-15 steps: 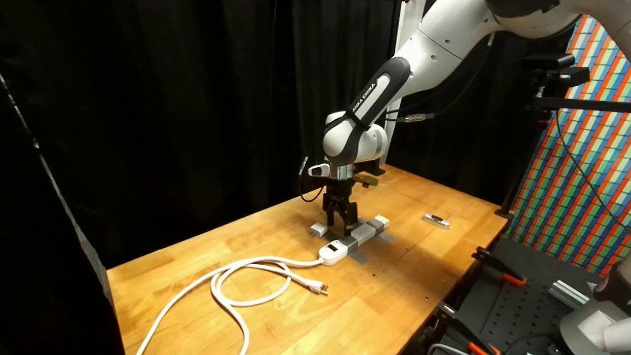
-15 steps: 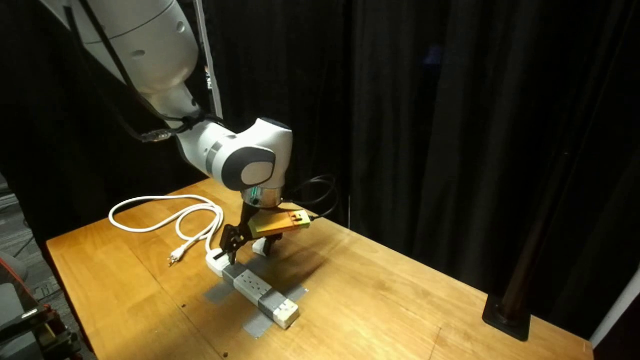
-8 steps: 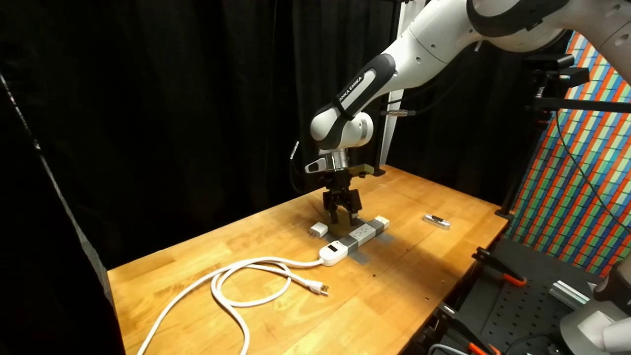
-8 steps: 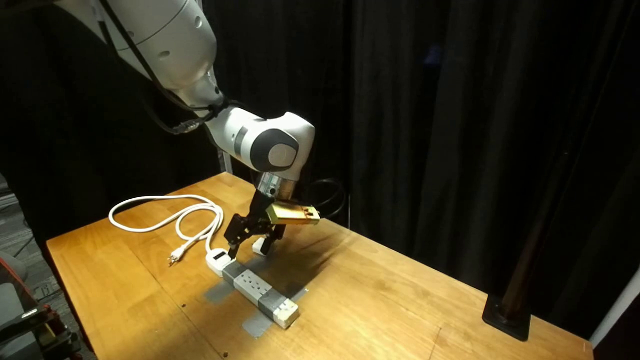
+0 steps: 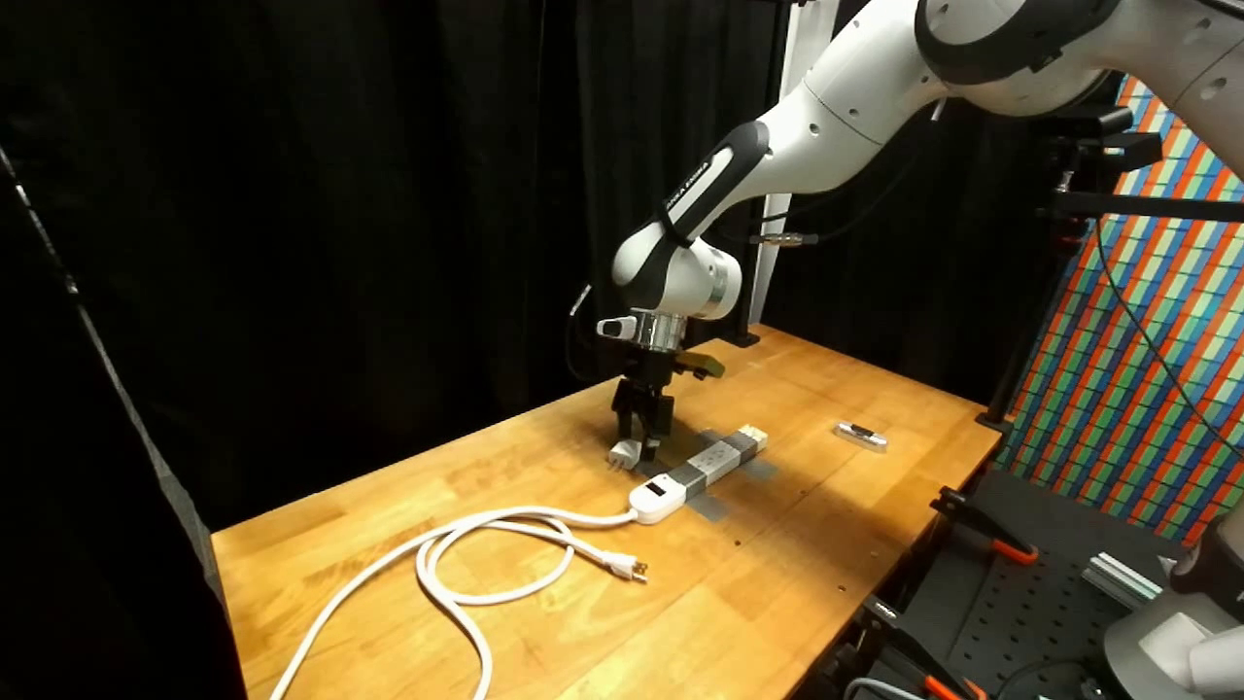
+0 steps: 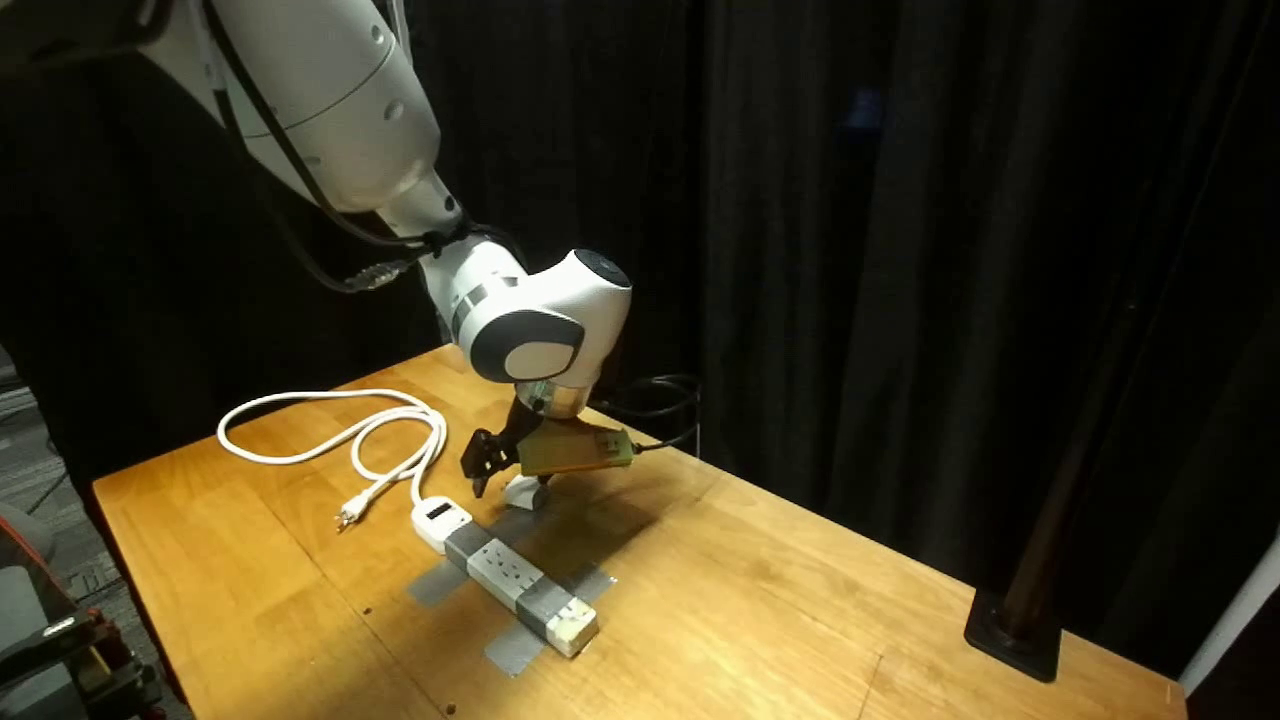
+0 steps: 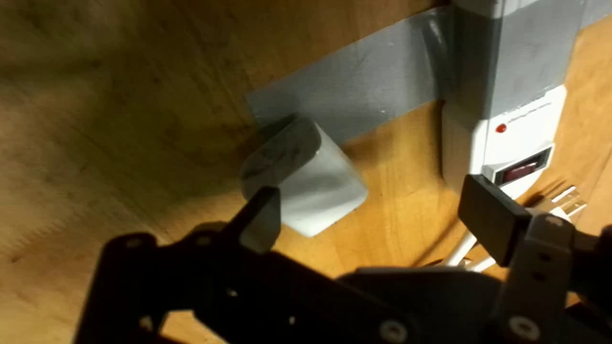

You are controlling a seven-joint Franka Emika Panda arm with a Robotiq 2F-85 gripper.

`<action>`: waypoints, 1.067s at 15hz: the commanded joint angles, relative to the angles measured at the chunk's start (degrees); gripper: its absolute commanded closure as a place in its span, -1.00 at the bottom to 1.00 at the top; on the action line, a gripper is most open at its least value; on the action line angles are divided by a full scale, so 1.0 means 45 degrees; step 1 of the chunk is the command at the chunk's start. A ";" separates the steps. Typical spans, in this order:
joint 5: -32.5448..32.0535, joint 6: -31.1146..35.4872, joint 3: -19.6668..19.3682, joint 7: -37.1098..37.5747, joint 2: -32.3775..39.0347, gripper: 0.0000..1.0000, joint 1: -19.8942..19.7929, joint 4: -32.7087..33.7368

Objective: Put the charging adapter on the extension cable

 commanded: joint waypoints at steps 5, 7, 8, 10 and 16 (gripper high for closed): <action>-0.0019 0.0027 -0.0013 0.0017 0.0127 -1.00 0.0017 0.0063; -0.0019 0.0026 -0.0014 0.0017 0.0127 -1.00 0.0016 0.0063; -0.0019 0.0024 -0.0014 0.0017 0.0127 -1.00 0.0017 0.0063; -0.0019 0.0023 -0.0014 0.0017 0.0127 -1.00 0.0017 0.0063; -0.1104 0.0745 0.0064 -0.1365 -0.0174 -1.00 0.0352 -0.0077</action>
